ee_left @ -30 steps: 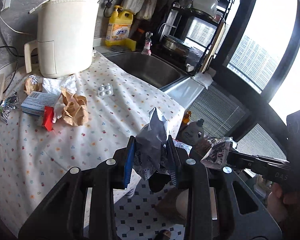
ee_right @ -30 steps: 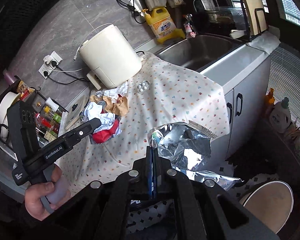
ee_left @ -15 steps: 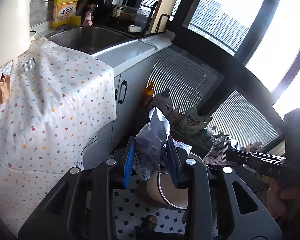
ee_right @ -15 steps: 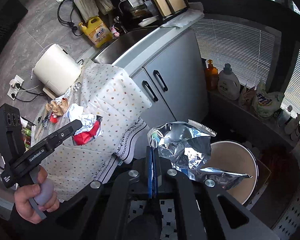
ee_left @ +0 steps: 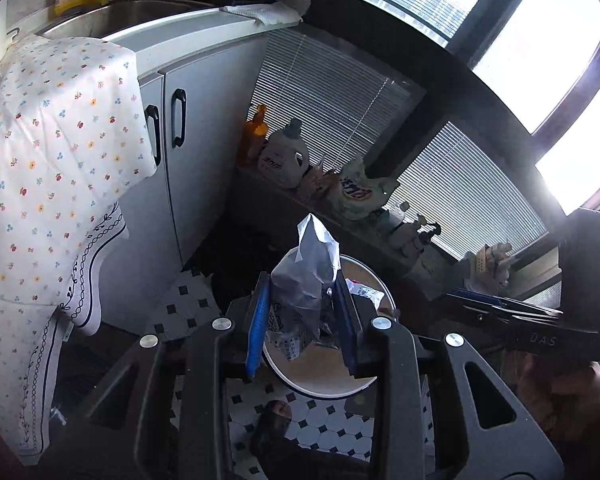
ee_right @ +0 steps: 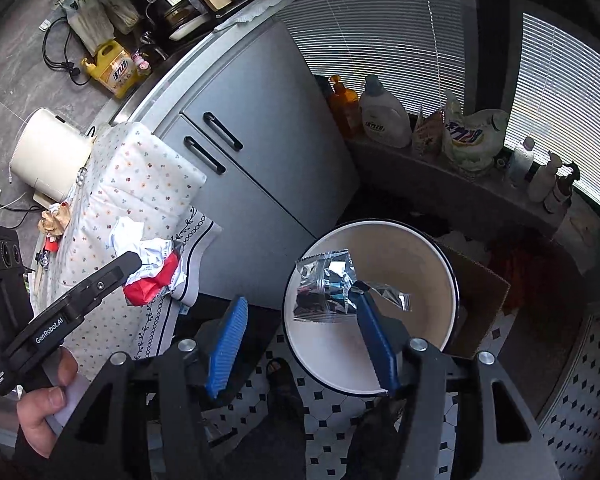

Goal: Collect trash
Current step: 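Carry both wrappers to the white bin and open both tools over it, then return both tools to the counter above the remaining trash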

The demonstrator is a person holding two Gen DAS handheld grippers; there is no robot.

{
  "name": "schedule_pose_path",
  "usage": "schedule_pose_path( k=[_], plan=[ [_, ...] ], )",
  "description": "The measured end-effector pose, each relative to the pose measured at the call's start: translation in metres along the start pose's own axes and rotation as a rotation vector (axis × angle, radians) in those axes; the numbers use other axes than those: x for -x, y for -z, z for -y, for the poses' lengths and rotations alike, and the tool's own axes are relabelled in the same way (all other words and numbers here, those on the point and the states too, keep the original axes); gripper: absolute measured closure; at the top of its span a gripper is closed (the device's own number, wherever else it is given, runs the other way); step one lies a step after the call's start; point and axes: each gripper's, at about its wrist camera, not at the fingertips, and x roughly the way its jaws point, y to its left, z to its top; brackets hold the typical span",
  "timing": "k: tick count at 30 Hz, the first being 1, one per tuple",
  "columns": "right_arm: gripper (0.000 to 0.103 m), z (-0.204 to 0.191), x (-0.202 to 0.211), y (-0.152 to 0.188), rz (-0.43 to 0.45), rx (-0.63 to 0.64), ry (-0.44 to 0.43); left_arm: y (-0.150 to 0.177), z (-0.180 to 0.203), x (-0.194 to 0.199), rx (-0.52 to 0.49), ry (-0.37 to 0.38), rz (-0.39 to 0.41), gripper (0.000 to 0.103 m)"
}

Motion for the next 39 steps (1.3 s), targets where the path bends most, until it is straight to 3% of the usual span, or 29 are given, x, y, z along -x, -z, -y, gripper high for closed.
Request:
schedule_pose_path(
  k=[15, 16, 20, 23, 32, 39],
  plan=[
    [0.040, 0.053, 0.070, 0.023, 0.135, -0.164, 0.145, 0.000, 0.060, -0.066, -0.147, 0.120, -0.164, 0.069],
    [0.040, 0.057, 0.072, 0.024, 0.137, -0.174, 0.152, 0.000, 0.063, -0.071, -0.151, 0.126, -0.177, 0.067],
    [0.037, 0.064, 0.080, 0.032, 0.145, -0.195, 0.181, 0.001, 0.070, -0.081, -0.155, 0.168, -0.206, 0.042],
    [0.036, 0.067, 0.082, 0.032, 0.147, -0.207, 0.190, 0.000, 0.070, -0.082, -0.152, 0.172, -0.215, 0.035],
    [0.023, 0.037, 0.073, 0.015, 0.164, -0.149, 0.170, -0.015, 0.028, -0.040, -0.093, 0.100, -0.135, 0.021],
    [0.015, -0.021, 0.056, -0.008, 0.169, -0.047, 0.103, -0.030, -0.027, 0.020, -0.024, -0.041, -0.015, 0.012]
  ],
)
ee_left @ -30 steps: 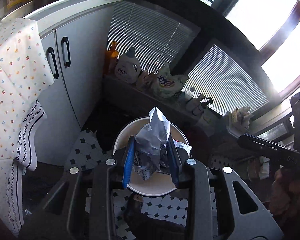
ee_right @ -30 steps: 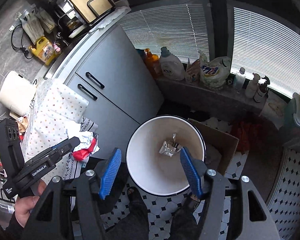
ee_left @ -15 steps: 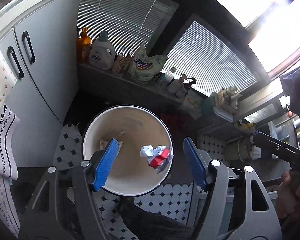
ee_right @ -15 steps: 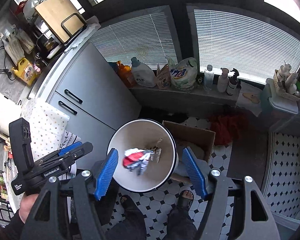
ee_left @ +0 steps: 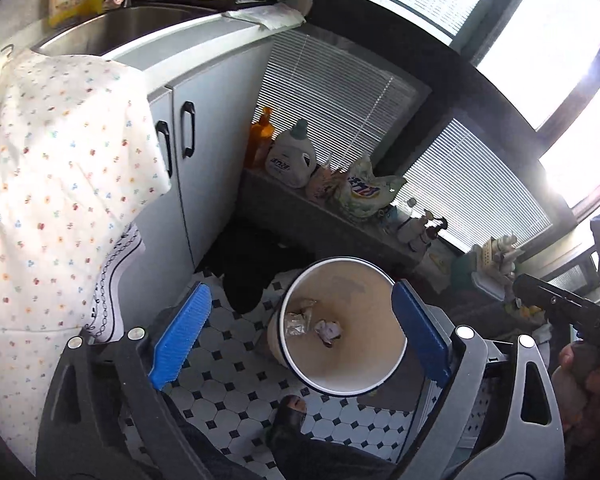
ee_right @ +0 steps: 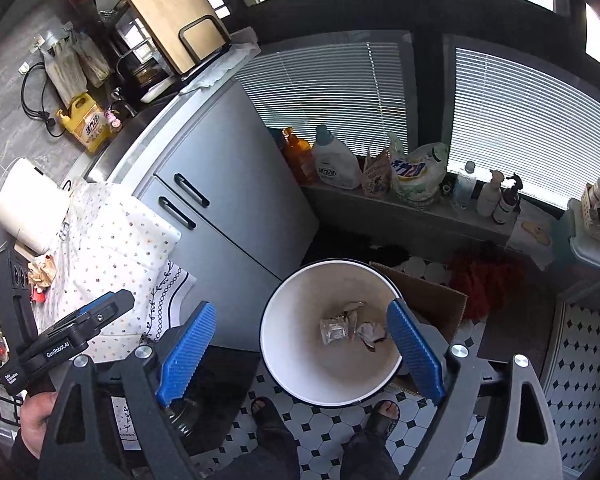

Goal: Collect trash
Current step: 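Return both tools to the counter above the remaining trash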

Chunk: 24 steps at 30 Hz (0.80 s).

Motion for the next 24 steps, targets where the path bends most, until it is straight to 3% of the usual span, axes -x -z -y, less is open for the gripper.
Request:
schedule_pose_path(
  k=[6, 18, 24],
  plan=[
    [0.007, -0.074, -0.012, -0.014, 0.027, 0.118, -0.037, -0.001, -0.055, 0.047, 0.089, -0.103, 0.071, 0.008],
    [0.008, -0.233, -0.044, -0.025, 0.015, 0.319, -0.190, 0.007, -0.181, 0.147, 0.261, -0.285, 0.235, 0.006],
    [0.008, -0.298, -0.059, -0.020, -0.002, 0.379, -0.231, 0.019, -0.243, 0.179, 0.377, -0.306, 0.276, 0.006]
  ],
)
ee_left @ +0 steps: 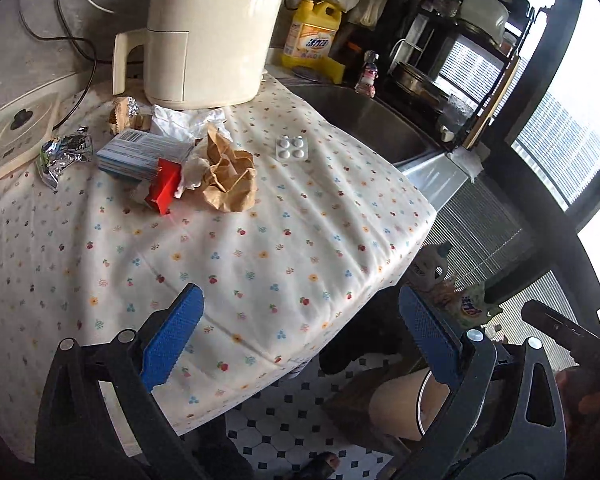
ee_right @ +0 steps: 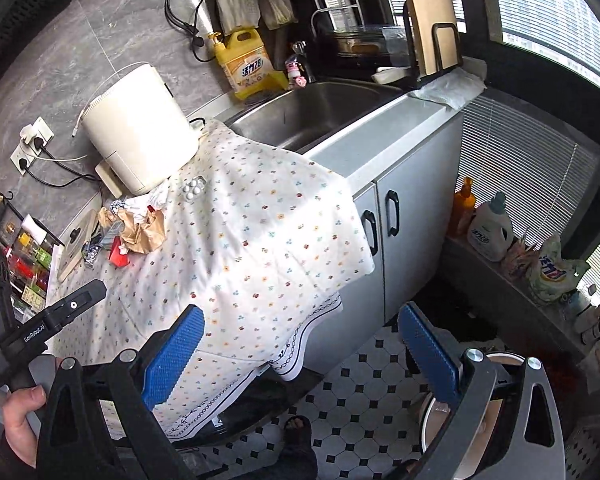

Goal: Collect trash
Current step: 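Return both tools to the counter above the remaining trash, then grasp the red wrapper with the left tool while the right tool grasps the brown paper bag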

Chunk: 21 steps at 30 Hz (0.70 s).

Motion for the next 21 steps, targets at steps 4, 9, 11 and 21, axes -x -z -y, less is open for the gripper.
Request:
schedule_pose_path(
  k=[4, 9, 11, 21],
  plan=[
    [0.008, -0.032, -0.016, -0.009, -0.011, 0.030, -0.017, -0.007, -0.033, 0.001, 0.032, -0.011, 0.018, 0.006],
    [0.008, -0.070, -0.034, -0.016, -0.014, 0.064, -0.023, -0.021, -0.066, -0.002, 0.053, 0.001, 0.042, 0.006],
    [0.008, -0.083, -0.041, -0.018, -0.014, 0.070, -0.022, -0.026, -0.078, -0.004, 0.047, 0.003, 0.051, 0.010],
    [0.012, -0.132, -0.077, -0.019, -0.011, 0.021, -0.007, -0.064, -0.117, -0.046, -0.012, 0.046, 0.008, 0.050]
  ],
)
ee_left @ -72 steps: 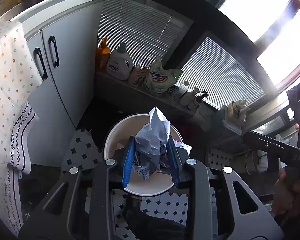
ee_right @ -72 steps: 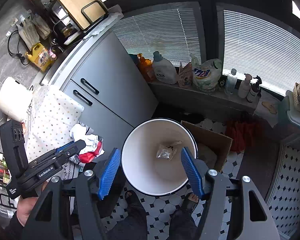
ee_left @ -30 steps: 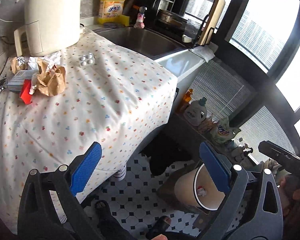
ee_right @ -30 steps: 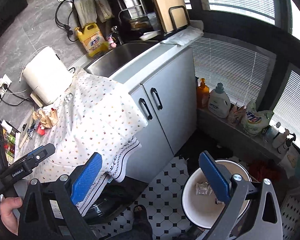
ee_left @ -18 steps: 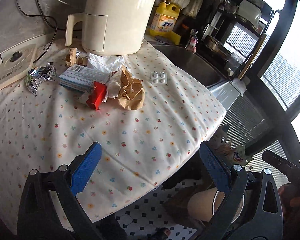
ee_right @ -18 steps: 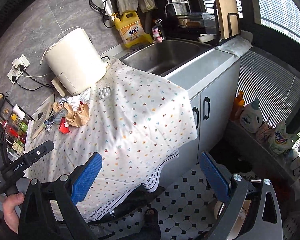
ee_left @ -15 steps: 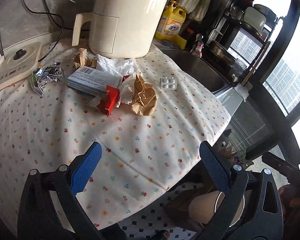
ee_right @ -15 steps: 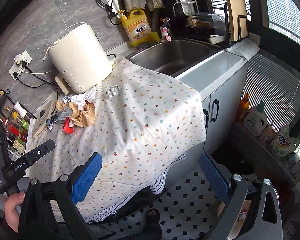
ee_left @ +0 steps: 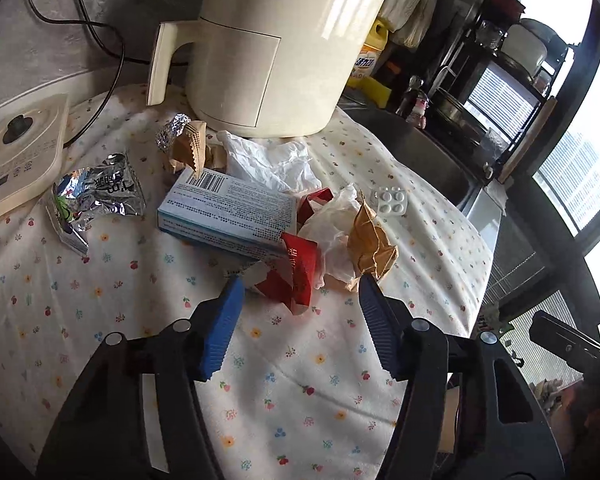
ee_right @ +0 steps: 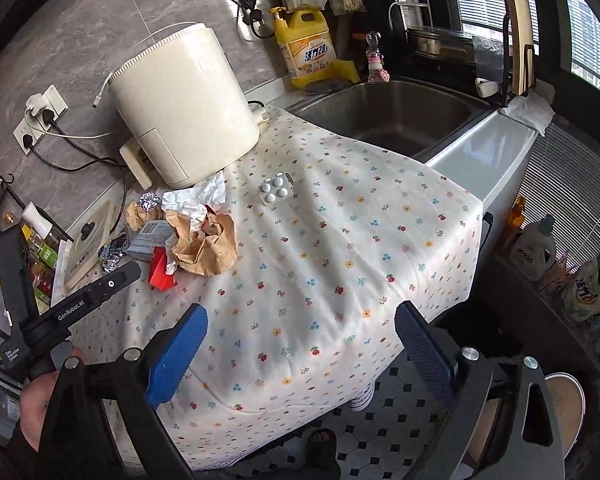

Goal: Collect trash
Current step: 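Grasp the red wrapper with the left tool while the right tool grasps the brown paper bag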

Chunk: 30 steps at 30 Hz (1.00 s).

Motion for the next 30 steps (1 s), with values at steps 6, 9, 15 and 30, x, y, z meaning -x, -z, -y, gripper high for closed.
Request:
schedule_pose_path(
  k=[6, 9, 15, 30],
  plan=[
    [0.015, -0.020, -0.018, 0.008, -0.030, -0.042, 0.000, -0.009, 0.003, -0.034, -0.105, 0.053, -0.106, 0.068],
    [0.021, -0.030, -0.027, 0.006, -0.037, -0.030, -0.004, -0.008, 0.005, -0.041, -0.133, 0.064, -0.131, 0.090],
    [0.030, -0.050, -0.052, -0.011, -0.049, -0.007, -0.035, -0.005, -0.013, -0.015, -0.112, 0.082, -0.084, 0.091],
    [0.083, -0.071, -0.136, -0.039, -0.151, 0.005, -0.105, 0.012, -0.092, 0.056, 0.023, -0.061, 0.011, 0.090]
  ],
)
